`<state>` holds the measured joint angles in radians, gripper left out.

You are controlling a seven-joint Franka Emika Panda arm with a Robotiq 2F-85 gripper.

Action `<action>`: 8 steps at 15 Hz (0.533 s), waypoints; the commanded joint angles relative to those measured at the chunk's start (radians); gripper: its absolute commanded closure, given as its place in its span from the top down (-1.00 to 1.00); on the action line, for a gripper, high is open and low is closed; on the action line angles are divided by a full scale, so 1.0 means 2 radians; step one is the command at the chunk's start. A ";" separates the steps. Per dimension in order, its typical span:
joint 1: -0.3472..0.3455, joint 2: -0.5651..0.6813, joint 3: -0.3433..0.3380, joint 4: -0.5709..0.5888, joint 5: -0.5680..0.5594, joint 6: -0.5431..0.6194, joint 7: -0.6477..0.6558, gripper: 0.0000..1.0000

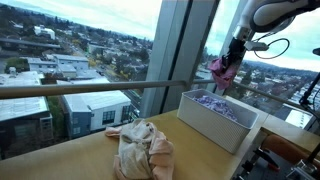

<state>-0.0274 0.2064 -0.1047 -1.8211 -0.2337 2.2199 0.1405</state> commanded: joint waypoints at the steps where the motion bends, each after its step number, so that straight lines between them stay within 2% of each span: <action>1: -0.013 0.025 -0.004 0.028 0.002 -0.017 -0.004 -0.05; 4: -0.017 0.030 -0.004 0.032 0.004 -0.022 -0.004 0.15; 8: -0.005 0.010 0.008 0.023 0.012 -0.026 0.002 0.74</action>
<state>-0.0604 0.2582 -0.1073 -1.7832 -0.2289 2.2145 0.1392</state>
